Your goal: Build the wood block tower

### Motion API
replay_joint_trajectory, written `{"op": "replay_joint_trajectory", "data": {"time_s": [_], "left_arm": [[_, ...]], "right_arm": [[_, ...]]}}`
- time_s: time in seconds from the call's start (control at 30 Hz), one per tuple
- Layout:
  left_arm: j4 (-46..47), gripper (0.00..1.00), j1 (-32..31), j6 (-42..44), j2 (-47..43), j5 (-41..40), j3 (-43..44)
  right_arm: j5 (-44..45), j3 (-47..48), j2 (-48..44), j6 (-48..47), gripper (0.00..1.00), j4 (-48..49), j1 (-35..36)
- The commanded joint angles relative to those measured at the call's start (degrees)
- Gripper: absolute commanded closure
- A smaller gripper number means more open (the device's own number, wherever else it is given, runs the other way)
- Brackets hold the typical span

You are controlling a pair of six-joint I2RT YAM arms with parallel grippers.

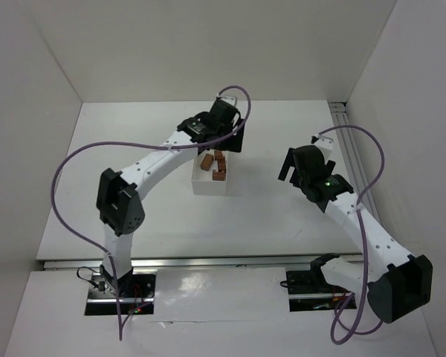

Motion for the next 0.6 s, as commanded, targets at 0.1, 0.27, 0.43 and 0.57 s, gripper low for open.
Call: {"op": "replay_joint_trajectory", "data": {"time_s": [0.1, 0.27, 0.43, 0.57], "left_arm": [[-6.48, 0.01, -0.65, -6.80, 14.46, 2.49, 13.57], [-6.49, 0.18, -0.65, -8.74, 19.39, 1.62, 14.38], [-6.49, 0.48, -0.65, -10.06, 20.45, 0.29, 13.06], [-5.18, 0.74, -0.65, -10.06, 20.45, -0.24, 11.39]], "right_arm": [[2.10, -1.50, -7.78, 3.38, 0.00, -4.42, -1.04], [2.63, -1.50, -8.49, 3.38, 0.00, -5.56, -1.04], [2.63, -1.50, -8.49, 3.38, 0.00, -5.56, -1.04], [2.10, -2.11, -8.49, 3.38, 0.00, -5.04, -1.04]]}}
